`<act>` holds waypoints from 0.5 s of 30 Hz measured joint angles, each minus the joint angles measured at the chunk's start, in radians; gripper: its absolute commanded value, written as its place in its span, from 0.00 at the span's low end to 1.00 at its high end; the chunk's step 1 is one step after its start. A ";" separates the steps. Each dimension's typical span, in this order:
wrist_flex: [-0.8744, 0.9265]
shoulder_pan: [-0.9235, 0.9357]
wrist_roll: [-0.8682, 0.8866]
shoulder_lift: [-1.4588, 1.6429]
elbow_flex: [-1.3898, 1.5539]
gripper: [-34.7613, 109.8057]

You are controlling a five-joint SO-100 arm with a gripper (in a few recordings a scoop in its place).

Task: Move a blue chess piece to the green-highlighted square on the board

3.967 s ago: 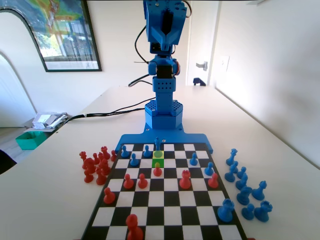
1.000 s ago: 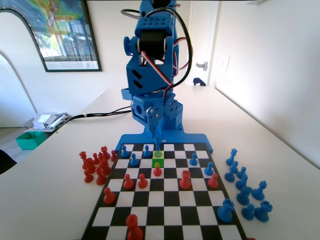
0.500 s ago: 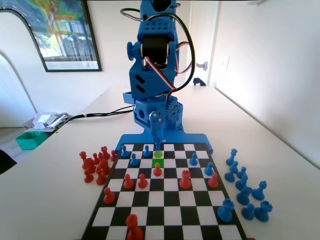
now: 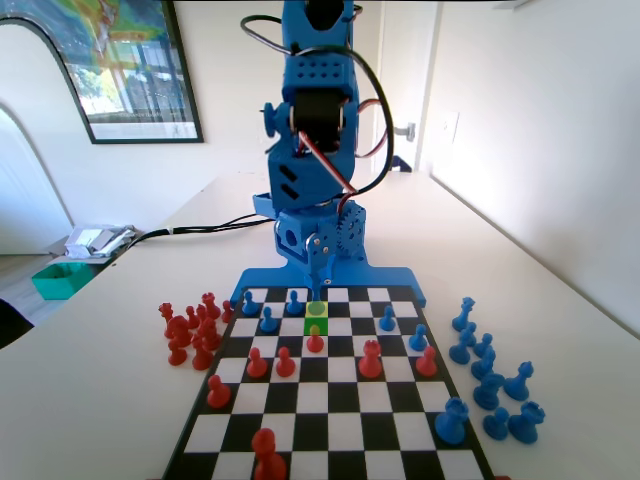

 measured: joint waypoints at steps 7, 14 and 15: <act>-0.057 0.002 -0.009 -0.017 0.008 0.32; -0.091 0.009 -0.023 -0.037 0.031 0.31; -0.098 0.008 -0.026 -0.037 0.035 0.31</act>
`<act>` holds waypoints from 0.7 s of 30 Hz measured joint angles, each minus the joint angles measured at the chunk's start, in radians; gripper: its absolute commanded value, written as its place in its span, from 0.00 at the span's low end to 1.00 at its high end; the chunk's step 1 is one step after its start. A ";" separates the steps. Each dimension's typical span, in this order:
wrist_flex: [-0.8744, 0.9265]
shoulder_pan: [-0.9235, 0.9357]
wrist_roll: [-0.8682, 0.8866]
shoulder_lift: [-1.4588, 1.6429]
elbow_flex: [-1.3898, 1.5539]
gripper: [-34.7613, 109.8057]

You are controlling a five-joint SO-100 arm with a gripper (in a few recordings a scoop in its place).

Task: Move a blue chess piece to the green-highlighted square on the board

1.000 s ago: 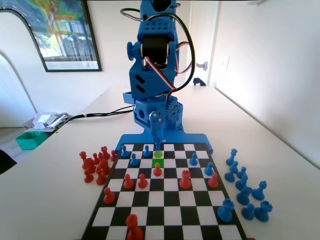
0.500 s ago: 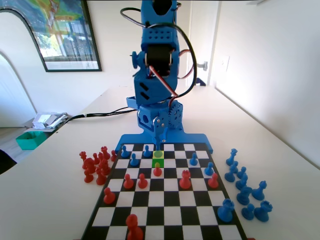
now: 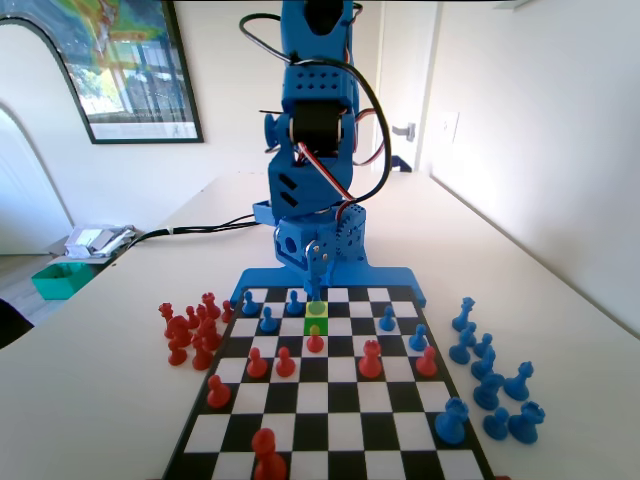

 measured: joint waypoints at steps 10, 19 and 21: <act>-0.069 0.003 -0.025 0.000 0.034 0.25; -0.055 0.018 -0.032 0.000 0.034 0.25; -0.031 0.020 -0.028 0.000 0.029 0.25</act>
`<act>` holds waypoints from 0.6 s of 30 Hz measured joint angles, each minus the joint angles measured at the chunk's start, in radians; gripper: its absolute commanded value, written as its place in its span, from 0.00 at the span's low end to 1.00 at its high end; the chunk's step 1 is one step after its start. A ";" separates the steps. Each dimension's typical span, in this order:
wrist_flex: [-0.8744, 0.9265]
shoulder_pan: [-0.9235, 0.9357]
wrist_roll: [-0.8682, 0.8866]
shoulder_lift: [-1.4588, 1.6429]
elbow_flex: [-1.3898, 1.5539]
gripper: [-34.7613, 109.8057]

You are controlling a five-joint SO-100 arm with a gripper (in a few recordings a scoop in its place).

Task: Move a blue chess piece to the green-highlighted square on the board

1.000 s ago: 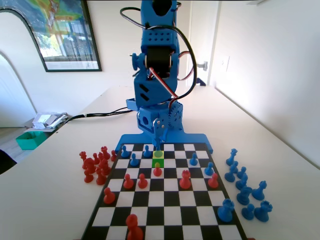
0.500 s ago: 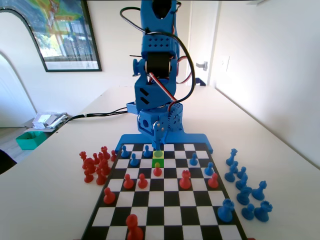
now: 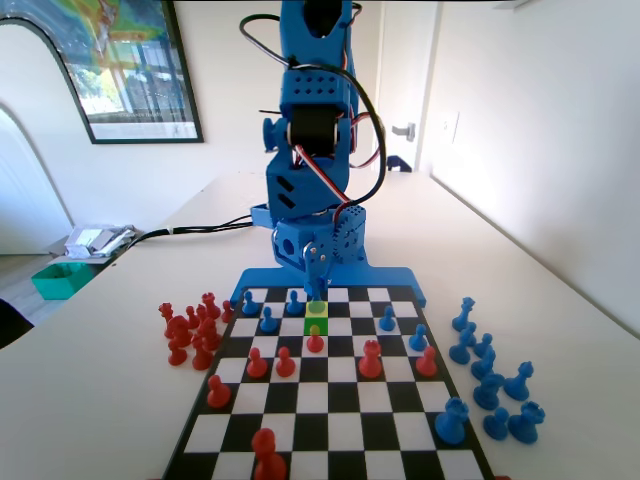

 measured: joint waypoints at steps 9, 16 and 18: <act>0.120 -0.028 0.071 -0.021 -0.129 0.25; 0.098 -0.031 0.115 -0.083 -0.175 0.25; 0.080 -0.032 0.120 -0.100 -0.176 0.25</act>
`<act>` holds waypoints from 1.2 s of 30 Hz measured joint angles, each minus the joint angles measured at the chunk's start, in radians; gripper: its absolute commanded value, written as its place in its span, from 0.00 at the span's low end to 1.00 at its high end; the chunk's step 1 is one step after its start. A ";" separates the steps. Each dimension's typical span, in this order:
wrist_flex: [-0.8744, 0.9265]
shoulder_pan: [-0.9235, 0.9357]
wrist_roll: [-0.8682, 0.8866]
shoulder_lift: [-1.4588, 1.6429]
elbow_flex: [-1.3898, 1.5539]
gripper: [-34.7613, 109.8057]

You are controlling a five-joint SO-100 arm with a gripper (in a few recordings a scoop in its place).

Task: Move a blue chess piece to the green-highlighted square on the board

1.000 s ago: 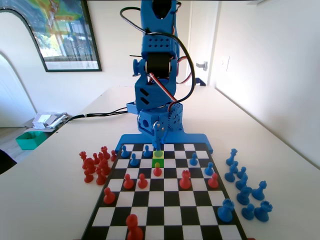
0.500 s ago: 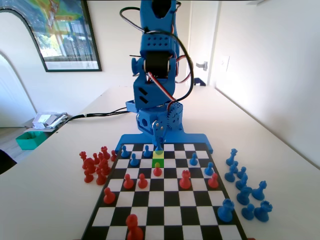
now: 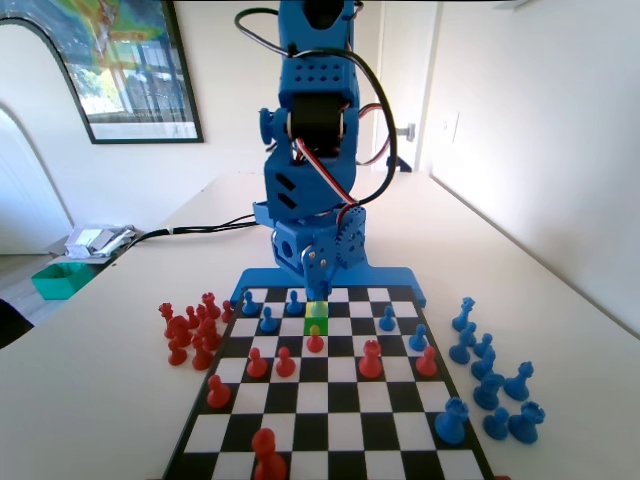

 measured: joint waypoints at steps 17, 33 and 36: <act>-0.066 0.015 0.040 -0.041 -0.035 0.26; -0.146 0.015 0.011 -0.041 -0.003 0.27; -0.146 0.018 0.011 -0.041 0.008 0.26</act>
